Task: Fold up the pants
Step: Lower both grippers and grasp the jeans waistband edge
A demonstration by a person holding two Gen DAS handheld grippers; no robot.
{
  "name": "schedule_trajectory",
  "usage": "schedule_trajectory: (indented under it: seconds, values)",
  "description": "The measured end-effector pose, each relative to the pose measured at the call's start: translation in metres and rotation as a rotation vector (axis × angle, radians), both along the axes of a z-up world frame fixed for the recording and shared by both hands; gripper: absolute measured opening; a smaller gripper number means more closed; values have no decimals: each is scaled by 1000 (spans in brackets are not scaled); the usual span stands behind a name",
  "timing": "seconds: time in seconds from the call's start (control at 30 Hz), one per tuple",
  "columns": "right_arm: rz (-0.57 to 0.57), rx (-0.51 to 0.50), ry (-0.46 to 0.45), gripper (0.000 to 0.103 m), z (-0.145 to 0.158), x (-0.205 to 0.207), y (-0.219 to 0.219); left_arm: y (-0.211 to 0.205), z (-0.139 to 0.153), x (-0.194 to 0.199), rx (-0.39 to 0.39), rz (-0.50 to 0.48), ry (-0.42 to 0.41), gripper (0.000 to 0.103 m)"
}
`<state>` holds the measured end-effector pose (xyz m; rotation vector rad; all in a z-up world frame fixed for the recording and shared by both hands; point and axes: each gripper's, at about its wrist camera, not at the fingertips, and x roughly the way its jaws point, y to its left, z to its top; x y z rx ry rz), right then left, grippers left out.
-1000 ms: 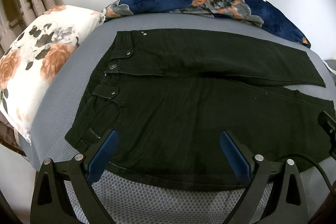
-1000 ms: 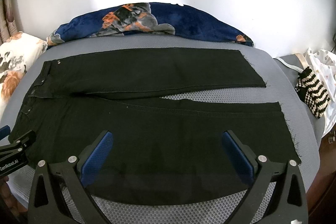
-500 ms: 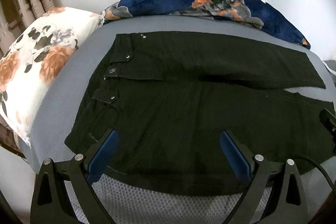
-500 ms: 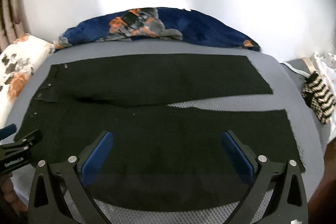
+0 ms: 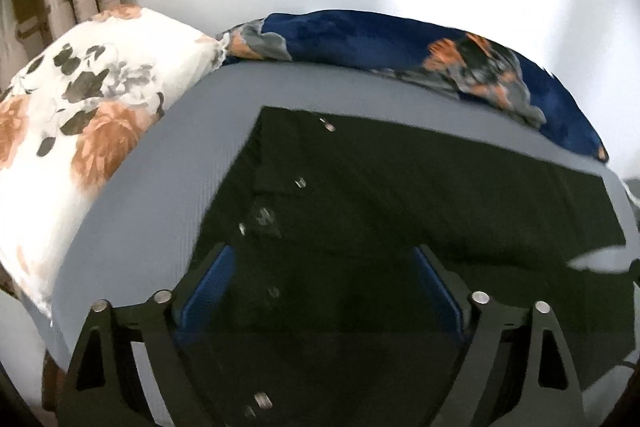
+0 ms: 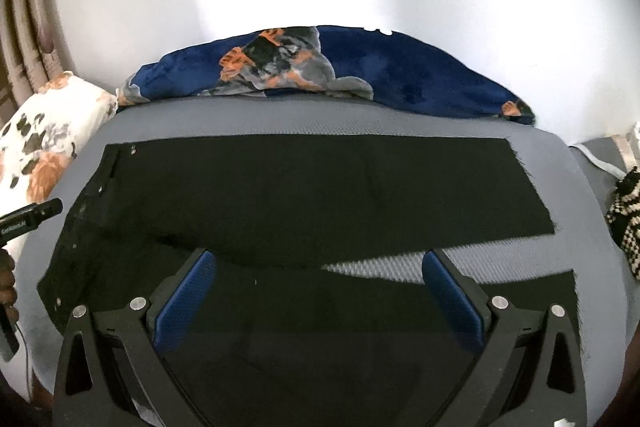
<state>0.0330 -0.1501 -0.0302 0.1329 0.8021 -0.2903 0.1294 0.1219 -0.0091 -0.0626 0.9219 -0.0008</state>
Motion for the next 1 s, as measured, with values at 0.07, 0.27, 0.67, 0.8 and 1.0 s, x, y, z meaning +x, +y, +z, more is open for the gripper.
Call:
schedule_trajectory:
  seconds: [0.07, 0.27, 0.67, 0.8, 1.0]
  values:
    - [-2, 28, 2, 103, 1, 12, -5, 17, -5, 21, -40, 0, 16, 83]
    - [8, 137, -7, 103, -1, 51, -13, 62, -29, 79, -256, -39, 106, 67]
    - [13, 188, 87, 103, -30, 127, -4, 109, -86, 178, -493, -97, 236, 54]
    - [30, 173, 113, 103, -39, 152, -2, 116, -99, 196, -617, -130, 263, 53]
    - [62, 163, 135, 103, -50, 185, 4, 115, -105, 222, -701, -160, 266, 44]
